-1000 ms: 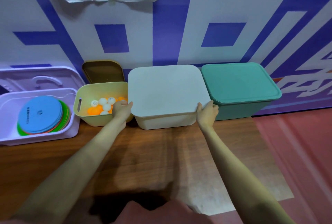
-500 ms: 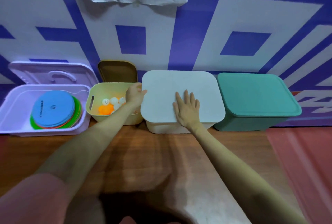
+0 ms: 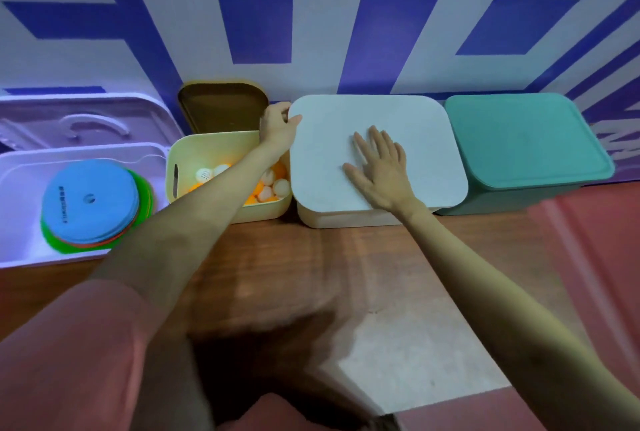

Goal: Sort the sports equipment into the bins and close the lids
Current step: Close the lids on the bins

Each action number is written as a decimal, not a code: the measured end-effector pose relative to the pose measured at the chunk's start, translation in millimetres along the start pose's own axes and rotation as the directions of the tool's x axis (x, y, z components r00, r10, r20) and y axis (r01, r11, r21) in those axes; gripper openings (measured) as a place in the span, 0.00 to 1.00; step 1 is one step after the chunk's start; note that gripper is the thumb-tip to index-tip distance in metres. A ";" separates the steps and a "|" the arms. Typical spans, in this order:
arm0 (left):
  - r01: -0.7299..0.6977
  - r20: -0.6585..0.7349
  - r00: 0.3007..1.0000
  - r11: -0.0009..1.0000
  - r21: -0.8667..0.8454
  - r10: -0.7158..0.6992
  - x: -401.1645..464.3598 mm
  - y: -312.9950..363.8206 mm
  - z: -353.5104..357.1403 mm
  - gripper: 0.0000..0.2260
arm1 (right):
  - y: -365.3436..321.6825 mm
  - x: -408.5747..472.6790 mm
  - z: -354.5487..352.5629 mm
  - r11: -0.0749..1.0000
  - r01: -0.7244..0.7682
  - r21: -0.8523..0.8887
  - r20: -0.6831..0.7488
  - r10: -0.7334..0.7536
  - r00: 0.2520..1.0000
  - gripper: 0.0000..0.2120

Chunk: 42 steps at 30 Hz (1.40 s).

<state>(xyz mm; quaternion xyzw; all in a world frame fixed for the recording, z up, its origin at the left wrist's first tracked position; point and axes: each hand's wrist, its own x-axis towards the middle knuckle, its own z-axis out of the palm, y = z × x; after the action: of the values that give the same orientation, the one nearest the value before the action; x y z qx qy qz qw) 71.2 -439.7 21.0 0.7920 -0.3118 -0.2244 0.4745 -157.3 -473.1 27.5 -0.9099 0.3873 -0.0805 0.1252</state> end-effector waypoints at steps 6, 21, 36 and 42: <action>-0.082 0.273 0.960 0.995 0.060 0.063 31.8 7.5 0.8 0.16 | -19.3 -24.7 5.2 0.930 0.357 -0.092 0.172 -0.338 0.925 0.44; -0.088 0.116 0.991 0.988 0.129 0.073 28.6 -4.2 17.4 0.15 | -15.9 -24.3 15.1 0.899 0.389 -0.201 0.100 -0.376 0.921 0.38; -0.004 -0.172 0.985 0.999 0.048 0.012 -78.1 -28.5 -76.9 0.10 | -49.4 0.6 -6.7 0.942 0.301 0.150 0.049 -0.312 0.949 0.24; 0.122 -0.287 0.954 0.987 0.109 -0.086 -91.4 -54.2 -122.2 0.11 | -76.3 24.0 -0.7 0.913 0.351 0.208 0.047 -0.368 0.929 0.24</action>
<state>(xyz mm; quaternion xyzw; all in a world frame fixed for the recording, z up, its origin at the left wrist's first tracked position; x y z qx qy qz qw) 101.5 -281.1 32.9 0.8593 -0.2125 -0.1144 0.4509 -88.8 -439.6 51.5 -0.9514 0.1976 -0.1010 0.2135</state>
